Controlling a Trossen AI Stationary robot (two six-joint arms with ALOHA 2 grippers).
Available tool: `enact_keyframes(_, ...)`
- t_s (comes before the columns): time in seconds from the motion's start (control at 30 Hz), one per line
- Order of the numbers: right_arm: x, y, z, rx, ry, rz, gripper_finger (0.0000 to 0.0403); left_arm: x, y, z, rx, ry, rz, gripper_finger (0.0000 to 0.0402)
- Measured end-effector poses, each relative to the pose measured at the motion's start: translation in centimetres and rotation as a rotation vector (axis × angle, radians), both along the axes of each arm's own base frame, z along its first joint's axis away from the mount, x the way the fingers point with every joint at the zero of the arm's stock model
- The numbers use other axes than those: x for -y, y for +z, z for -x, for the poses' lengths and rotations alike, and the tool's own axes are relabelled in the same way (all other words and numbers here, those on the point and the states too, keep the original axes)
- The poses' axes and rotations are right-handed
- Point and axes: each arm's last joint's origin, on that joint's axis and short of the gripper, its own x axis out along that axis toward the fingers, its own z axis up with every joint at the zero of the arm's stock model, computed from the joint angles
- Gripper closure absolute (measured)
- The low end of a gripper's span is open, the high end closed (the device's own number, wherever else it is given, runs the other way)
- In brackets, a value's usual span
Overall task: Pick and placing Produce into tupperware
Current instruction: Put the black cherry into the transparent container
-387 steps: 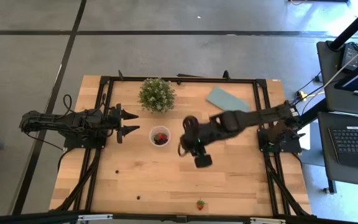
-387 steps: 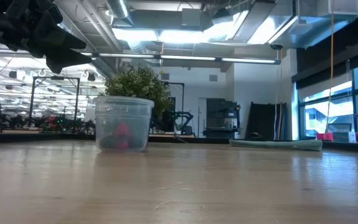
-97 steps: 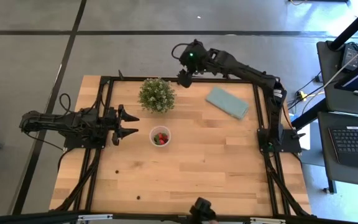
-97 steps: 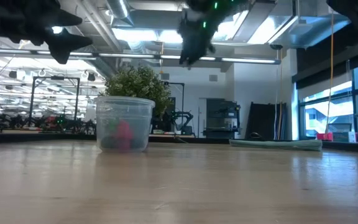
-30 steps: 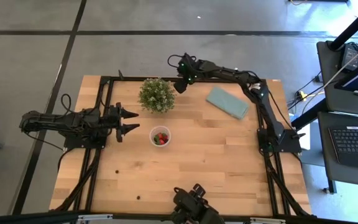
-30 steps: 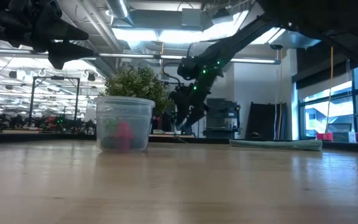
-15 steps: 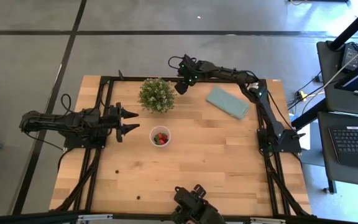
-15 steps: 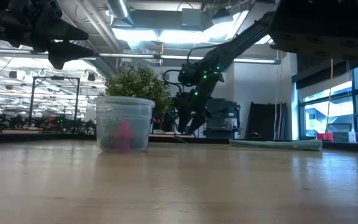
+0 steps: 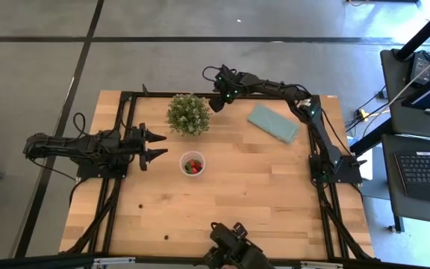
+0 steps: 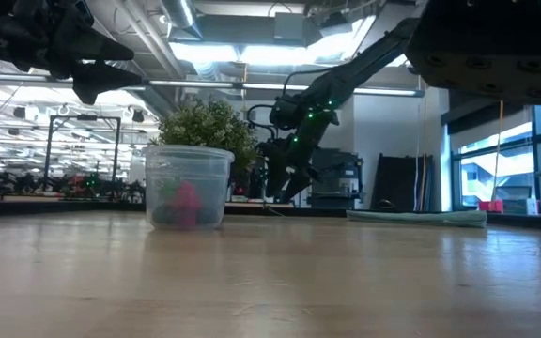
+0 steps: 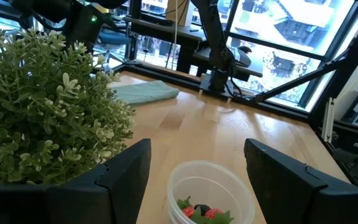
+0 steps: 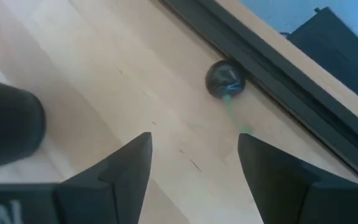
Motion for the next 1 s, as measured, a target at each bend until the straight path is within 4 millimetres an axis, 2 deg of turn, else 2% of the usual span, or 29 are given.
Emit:
enact_keyframes(0.3,0.6,0.0,0.4,0.02,-0.034,-0.037,0.0162,0.0,0.0,0.0,0.0,0.001,0.0,0.0151)
enact_keyframes(0.57,0.5,-0.7,0.5,-0.035,0.045,-0.025,0.0162,0.0,0.0,0.0,0.0,0.001,0.0,0.0151)
enact_keyframes(0.87,1.6,0.7,-1.0,-0.035,0.082,0.014,0.0171,0.0,0.0,0.0,0.001,0.005,0.0,0.0151)
enact_keyframes(1.0,2.1,-0.2,-1.6,-0.102,0.121,-0.022,0.0192,0.0,0.0,0.0,0.004,0.008,0.016,0.0151)
